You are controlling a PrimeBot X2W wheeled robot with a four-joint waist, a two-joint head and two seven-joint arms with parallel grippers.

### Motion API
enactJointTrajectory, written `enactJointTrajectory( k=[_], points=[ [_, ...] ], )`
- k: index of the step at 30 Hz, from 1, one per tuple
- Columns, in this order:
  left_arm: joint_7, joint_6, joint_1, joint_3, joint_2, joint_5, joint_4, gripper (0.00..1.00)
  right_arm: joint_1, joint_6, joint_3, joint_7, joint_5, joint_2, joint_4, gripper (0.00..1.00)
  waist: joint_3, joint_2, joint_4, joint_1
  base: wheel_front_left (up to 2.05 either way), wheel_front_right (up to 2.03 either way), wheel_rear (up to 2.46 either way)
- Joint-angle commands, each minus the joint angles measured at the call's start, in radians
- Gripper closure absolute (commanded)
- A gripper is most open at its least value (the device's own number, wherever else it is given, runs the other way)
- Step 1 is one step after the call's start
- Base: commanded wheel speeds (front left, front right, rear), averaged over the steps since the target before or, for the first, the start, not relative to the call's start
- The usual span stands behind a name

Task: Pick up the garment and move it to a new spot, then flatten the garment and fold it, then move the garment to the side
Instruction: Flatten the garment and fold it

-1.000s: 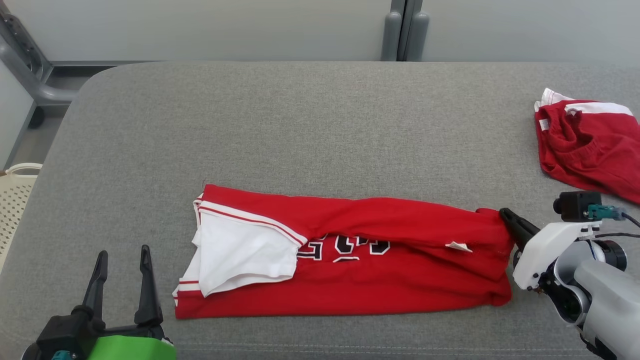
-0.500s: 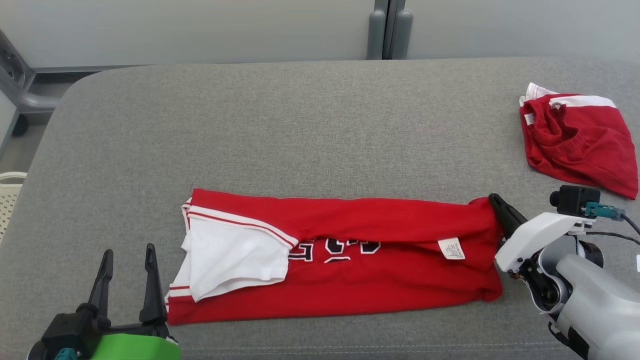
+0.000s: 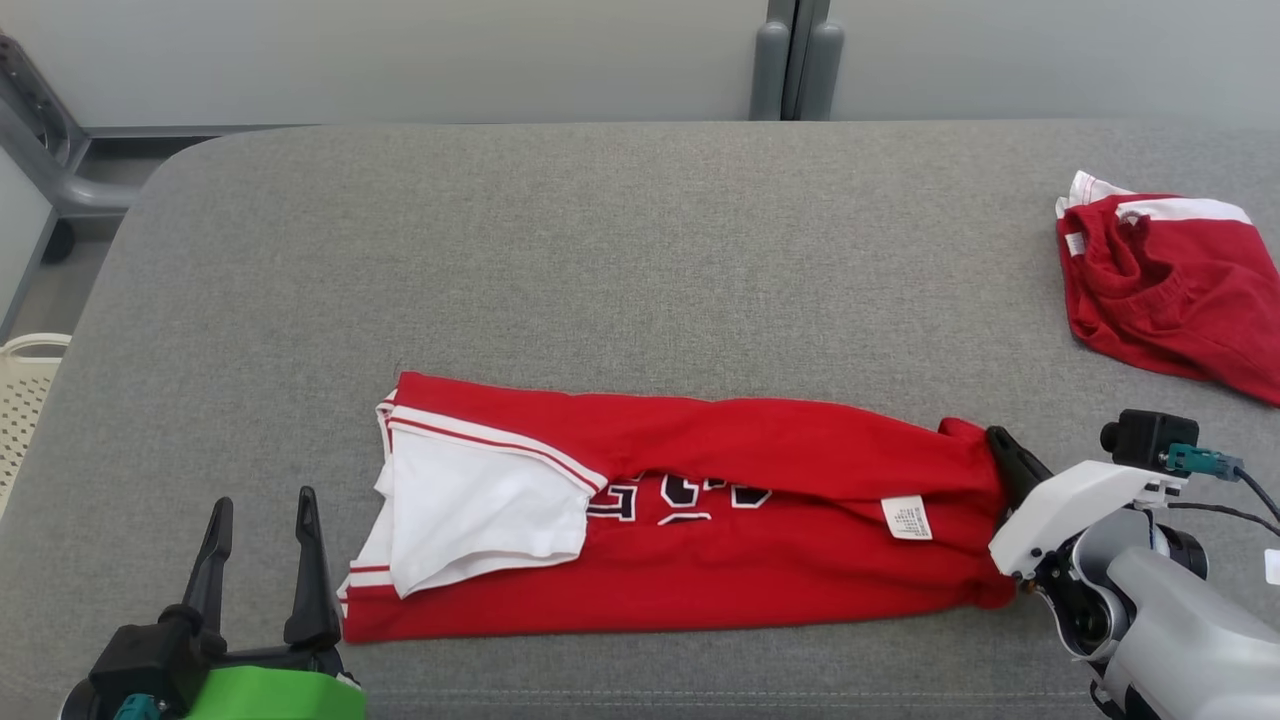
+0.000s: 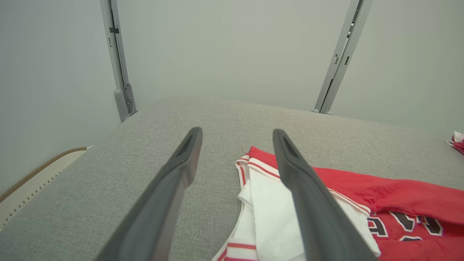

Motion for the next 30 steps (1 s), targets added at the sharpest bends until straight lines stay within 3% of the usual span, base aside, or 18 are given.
enactJointTrajectory(
  k=[1, 5, 6, 7, 8, 18, 30],
  points=[
    [-0.002, 0.001, -0.007, 0.0, 0.001, 0.003, 0.002, 0.0, -0.004, 0.0, 0.007, -0.002, 0.007, 0.001, 0.012, 1.0, 0.002, 0.0, -0.001, 0.0, 0.0, 0.0, 0.0],
    [-0.002, 0.001, -0.009, -0.001, 0.001, 0.001, 0.004, 0.0, -0.015, 0.0, 0.024, 0.002, 0.009, -0.006, 0.028, 1.0, 0.006, 0.0, -0.004, 0.0, 0.0, 0.0, 0.0],
    [-0.002, 0.001, -0.009, 0.0, 0.001, 0.002, 0.006, 0.0, -0.018, 0.0, 0.028, 0.001, 0.004, -0.01, 0.031, 0.85, 0.006, 0.0, -0.006, 0.0, 0.0, 0.0, 0.0],
    [-0.002, 0.001, -0.009, 0.001, 0.001, 0.002, 0.006, 0.0, -0.021, 0.0, 0.033, 0.0, -0.005, -0.015, 0.034, 0.31, 0.006, 0.0, -0.008, 0.0, 0.0, 0.0, 0.0],
    [-0.002, 0.001, -0.009, 0.002, 0.001, 0.002, 0.006, 0.0, -0.021, 0.0, 0.037, -0.001, -0.01, -0.02, 0.035, 0.01, 0.006, 0.0, -0.009, 0.0, 0.0, 0.0, 0.0],
    [-0.002, 0.001, 0.011, 0.012, 0.001, 0.003, 0.0, 0.0, 0.05, 0.0, 0.002, -0.003, -0.06, -0.077, -0.011, 0.0, -0.013, 0.0, -0.026, 0.0, 0.0, 0.0, 0.0],
    [-0.002, 0.001, 0.026, 0.022, 0.001, 0.027, -0.019, 0.0, 0.171, 0.0, -0.082, -0.003, -0.174, -0.08, -0.14, 0.0, -0.027, 0.0, -0.031, 0.0, 0.0, 0.0, 0.0]
  ],
)
